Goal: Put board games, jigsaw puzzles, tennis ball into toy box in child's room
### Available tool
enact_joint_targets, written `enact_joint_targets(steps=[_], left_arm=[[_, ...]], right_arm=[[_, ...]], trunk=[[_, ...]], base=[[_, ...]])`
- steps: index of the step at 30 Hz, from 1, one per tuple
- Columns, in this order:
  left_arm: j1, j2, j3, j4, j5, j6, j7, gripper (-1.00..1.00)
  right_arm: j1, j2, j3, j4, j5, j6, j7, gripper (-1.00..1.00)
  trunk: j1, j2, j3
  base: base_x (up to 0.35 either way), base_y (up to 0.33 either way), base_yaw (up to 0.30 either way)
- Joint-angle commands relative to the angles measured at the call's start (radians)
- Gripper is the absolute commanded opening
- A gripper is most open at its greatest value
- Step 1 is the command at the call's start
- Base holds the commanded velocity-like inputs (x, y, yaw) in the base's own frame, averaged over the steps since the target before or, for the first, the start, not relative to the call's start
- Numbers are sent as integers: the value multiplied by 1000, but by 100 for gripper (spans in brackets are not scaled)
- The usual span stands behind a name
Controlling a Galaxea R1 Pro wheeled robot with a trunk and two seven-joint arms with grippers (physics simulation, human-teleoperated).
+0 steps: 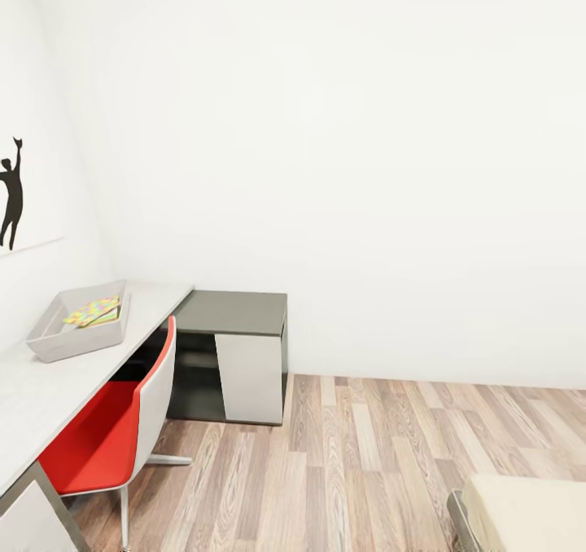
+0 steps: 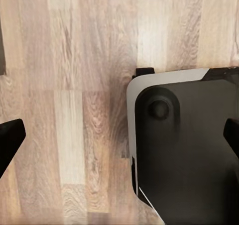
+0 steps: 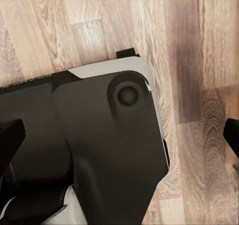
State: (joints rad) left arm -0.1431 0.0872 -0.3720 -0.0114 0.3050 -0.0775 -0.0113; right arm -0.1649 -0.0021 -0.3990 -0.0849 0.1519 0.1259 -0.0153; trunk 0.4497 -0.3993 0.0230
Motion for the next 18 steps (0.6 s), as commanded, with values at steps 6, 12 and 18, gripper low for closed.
enact_joint_targets(steps=[6, 12, 18], left_arm=[[2, 4, -8, 1, 10, -3, -1, 100], [3, 6, -8, 1, 10, -4, -1, 100], [4, 6, -9, 1, 8, -4, -1, 100]], right_arm=[[0, 0, -4, 13, 10, 0, -8, 100], [-1, -1, -3, 17, 9, -22, -9, 100], [0, -7, -3, 18, 9, -29, -9, 100]], trunk=[[0, -1, -10], [0, -1, -20], [0, -1, -29]], base=[[0, 0, 0], [0, 0, 0], [0, 0, 0]])
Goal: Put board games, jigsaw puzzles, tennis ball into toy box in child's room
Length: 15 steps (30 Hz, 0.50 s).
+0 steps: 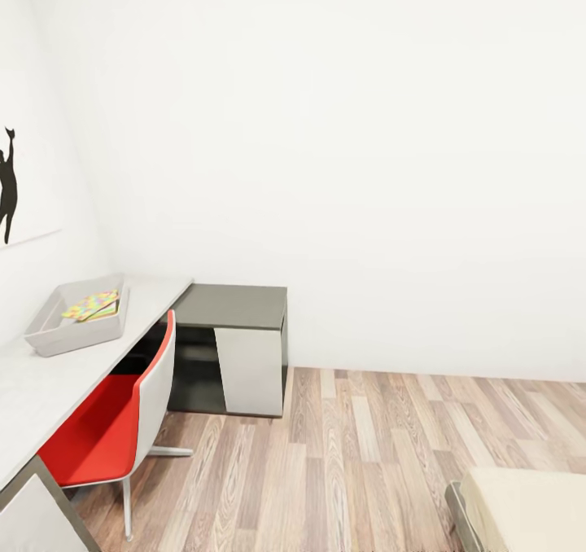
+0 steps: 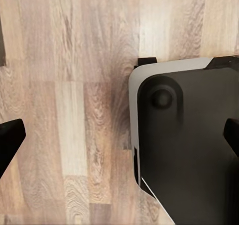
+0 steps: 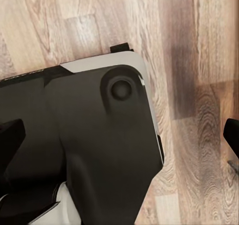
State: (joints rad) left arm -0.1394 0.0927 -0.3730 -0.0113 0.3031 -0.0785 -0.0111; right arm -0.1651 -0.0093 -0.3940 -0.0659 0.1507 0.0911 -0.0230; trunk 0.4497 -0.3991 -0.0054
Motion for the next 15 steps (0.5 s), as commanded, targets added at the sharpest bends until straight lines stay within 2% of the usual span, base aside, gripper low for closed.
enact_joint_targets(steps=[1, 5, 10, 15], left_arm=[[0, 0, -8, 1, 10, -2, 0, 100], [0, -1, -8, 1, 9, -2, 9, 100], [0, -8, -10, 1, 8, 0, 54, 100], [0, -9, -10, 1, 8, -1, 117, 100]], right_arm=[[0, -1, -8, -2, 10, 5, -2, 100], [0, -4, -8, -2, 9, 3, -2, 100], [3, 3, -6, -2, 10, -26, -11, 100], [23, 4, -2, -2, 10, -89, -81, 100]], trunk=[[0, -1, -1], [0, -1, -2], [0, -1, -2], [0, -1, -3]], base=[[0, 0, 0], [0, 0, 0], [0, 0, 0], [0, 0, 0]])
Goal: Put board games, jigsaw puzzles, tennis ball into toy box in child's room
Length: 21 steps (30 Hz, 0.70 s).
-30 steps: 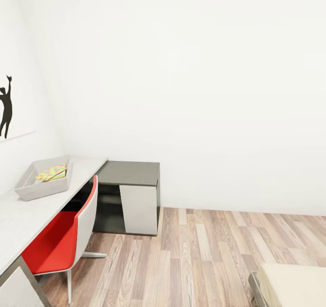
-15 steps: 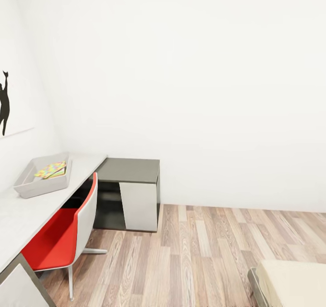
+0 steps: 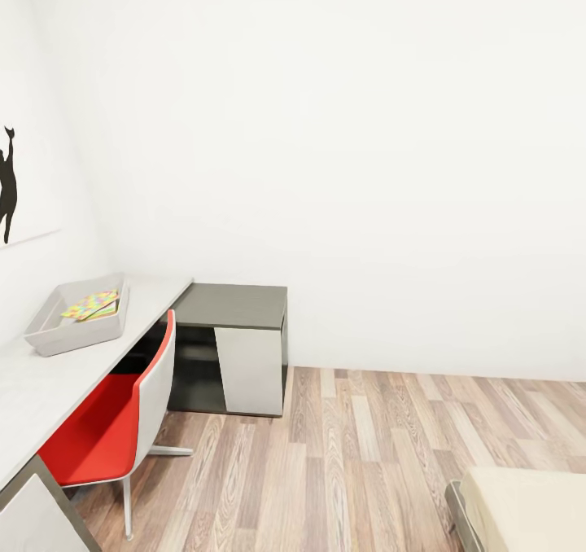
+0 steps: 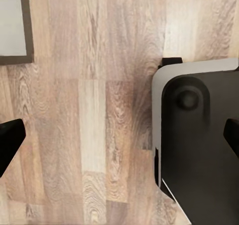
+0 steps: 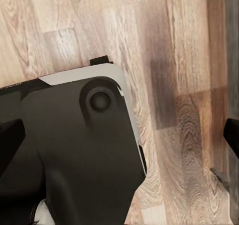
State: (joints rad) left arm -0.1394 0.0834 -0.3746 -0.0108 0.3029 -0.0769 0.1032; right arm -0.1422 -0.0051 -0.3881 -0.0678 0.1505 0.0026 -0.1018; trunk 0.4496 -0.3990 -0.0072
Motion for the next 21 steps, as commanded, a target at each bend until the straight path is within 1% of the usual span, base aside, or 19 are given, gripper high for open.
enact_joint_targets(steps=[1, 2, 6, 11, 14, 17, 19, 21], left_arm=[[0, 0, -8, 0, 9, -2, 11, 100], [0, 0, -8, 1, 9, -3, 26, 100], [5, -1, -8, 1, 11, -2, 54, 100], [7, -2, -4, 2, 13, -3, 91, 100], [7, -5, -3, 1, 13, -1, 103, 100], [8, -2, -4, 0, 10, 3, 107, 100], [9, 4, -5, -3, 7, -2, 107, 100], [9, 2, -4, -7, 5, -4, 107, 100]], right_arm=[[4, 0, -8, 0, 10, -8, -17, 100], [11, -1, -7, 0, 10, -21, -42, 100], [23, -4, -6, 0, 11, -38, -86, 100], [27, -1, -5, 0, 11, -42, -99, 100], [28, -3, -6, 0, 7, -43, -102, 100], [29, -15, -10, 0, 0, -44, -105, 100], [36, -32, -10, 1, 0, -42, -106, 100], [42, -42, -10, 0, -1, -44, -106, 100]], trunk=[[0, -1, -1], [0, -1, -1], [0, -1, -1], [0, -1, -1], [0, -1, -1], [0, -1, -1], [0, -1, -1], [0, -1, -1]], base=[[0, 0, 0], [0, 0, 0], [0, 0, 0], [0, 0, 0], [0, 0, 0], [0, 0, 0], [0, 0, 0], [0, 0, 0]])
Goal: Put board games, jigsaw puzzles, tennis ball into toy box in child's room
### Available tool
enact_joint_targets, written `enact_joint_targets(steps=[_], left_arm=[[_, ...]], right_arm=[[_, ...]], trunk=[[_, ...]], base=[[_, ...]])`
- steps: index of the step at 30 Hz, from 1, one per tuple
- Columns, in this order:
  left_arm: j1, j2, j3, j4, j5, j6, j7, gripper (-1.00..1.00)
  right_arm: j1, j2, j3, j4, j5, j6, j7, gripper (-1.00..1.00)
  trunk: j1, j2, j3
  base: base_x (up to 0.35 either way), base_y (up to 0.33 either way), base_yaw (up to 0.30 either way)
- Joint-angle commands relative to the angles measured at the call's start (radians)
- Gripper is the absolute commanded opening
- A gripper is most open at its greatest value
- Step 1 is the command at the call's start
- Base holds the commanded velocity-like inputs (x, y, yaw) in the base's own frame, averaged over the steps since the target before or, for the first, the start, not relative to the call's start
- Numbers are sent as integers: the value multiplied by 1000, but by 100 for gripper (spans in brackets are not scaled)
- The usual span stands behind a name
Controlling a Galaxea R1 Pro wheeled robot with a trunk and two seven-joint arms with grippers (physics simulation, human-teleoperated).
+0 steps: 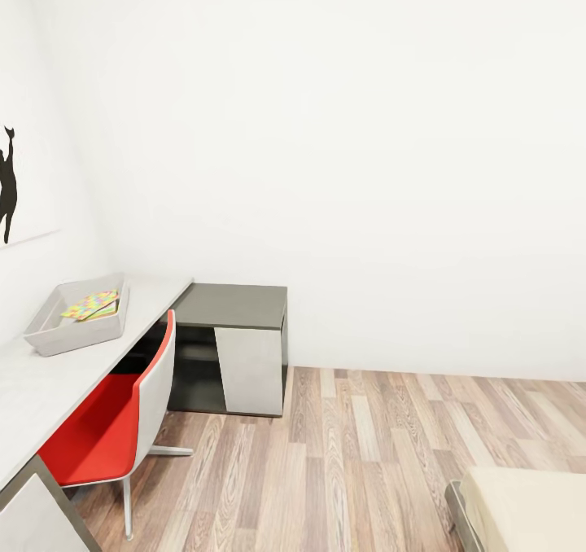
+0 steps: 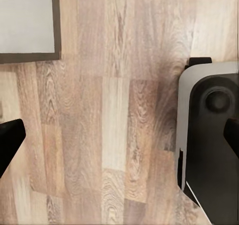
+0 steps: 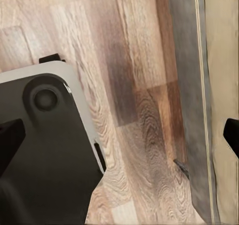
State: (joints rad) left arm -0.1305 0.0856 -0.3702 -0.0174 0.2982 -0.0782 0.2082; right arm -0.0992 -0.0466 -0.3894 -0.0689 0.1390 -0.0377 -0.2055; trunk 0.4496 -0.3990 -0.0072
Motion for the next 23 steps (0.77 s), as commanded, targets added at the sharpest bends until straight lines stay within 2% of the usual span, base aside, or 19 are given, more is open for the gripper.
enact_joint_targets(steps=[1, 3, 9, 13, 23], left_arm=[[0, -2, -8, -1, 9, -3, 2, 100], [0, -10, -5, -6, 10, -4, 1, 100], [0, -59, -6, -13, 10, -3, -5, 100], [0, -68, -7, -12, 9, -3, -6, 100], [0, -70, -9, -15, 7, -4, -7, 100]], right_arm=[[1, -1, -8, 2, 10, -4, -2, 100], [3, 2, -8, 1, 9, -5, -2, 100], [5, 20, -9, 1, 7, -5, 1, 100], [6, 28, -10, 1, 7, -5, 1, 100], [6, 32, -11, 1, 10, -5, 1, 100]], trunk=[[0, -1, -1], [0, -1, -1], [0, -1, -1], [0, -1, -1], [0, -1, -1]], base=[[0, 0, 0], [0, 0, 0], [0, 0, 0], [0, 0, 0], [0, 0, 0]])
